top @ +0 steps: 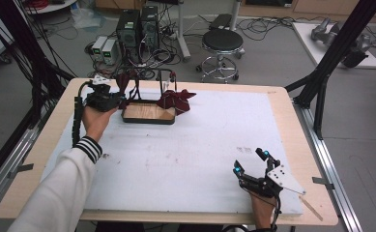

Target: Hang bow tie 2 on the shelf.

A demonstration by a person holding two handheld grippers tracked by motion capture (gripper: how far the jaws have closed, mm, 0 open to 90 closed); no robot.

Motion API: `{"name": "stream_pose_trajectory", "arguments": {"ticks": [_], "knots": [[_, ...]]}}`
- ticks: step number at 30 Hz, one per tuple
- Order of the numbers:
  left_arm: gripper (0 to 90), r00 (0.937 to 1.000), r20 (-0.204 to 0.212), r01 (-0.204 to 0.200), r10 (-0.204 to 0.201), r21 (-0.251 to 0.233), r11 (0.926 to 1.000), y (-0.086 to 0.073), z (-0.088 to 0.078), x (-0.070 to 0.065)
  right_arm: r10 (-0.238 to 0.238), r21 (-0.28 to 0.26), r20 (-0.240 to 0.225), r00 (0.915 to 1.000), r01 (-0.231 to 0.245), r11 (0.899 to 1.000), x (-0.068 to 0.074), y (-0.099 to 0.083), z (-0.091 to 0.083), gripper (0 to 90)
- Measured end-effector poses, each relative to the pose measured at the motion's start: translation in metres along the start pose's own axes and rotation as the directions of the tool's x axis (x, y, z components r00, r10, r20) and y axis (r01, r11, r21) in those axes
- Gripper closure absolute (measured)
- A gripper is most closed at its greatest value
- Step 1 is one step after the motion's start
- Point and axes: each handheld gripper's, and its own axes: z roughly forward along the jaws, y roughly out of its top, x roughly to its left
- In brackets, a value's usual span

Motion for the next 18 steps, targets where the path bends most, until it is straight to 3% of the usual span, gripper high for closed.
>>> {"name": "stream_pose_trajectory", "arguments": {"ticks": [7, 10, 13, 15, 17, 18], "knots": [[75.1, 0.9998, 0.013, 0.014, -0.014, -0.006, 0.9999, -0.002, 0.0011, 0.0029, 0.001, 0.0, -0.002, 1.0, -0.001, 1.0, -0.0002, 0.0, 0.0001, 10.6], [68.7, 0.9998, 0.013, 0.011, -0.011, -0.008, 0.9999, -0.0028, 0.0017, 0.0052, 0.001, 0.0, 0.0, 1.0, -0.001, 1.0, -0.0006, 0.0, 0.0001, 10.6], [53.2, 0.9997, 0.006, 0.025, -0.025, 0.004, 0.9997, -0.0043, 0.0039, 0.0078, 0.001, 0.0, -0.001, 1.0, -0.001, 1.0, -0.0005, 0.0, 0.0, 10.6], [29.7, 0.9993, -0.028, 0.025, -0.025, 0.015, 0.9996, -0.0051, 0.0065, 0.0082, -0.001, -0.001, -0.002, 1.0, 0.001, 1.0, -0.0006, 0.0, 0.0001, 10.6], [10.7, 0.9973, -0.069, -0.024, 0.026, 0.029, 0.9993, -0.0063, 0.0083, 0.0068, 0.002, 0.001, -0.003, 1.0, -0.002, 1.0, -0.0004, 0.0, 0.0, 10.6], [7.7, 0.9966, -0.068, -0.044, 0.046, 0.034, 0.9984, -0.0068, 0.0081, 0.0068, -0.002, -0.002, 0.0, 1.0, 0.002, 1.0, -0.0009, 0.0001, 0.0002, 10.6]]}}
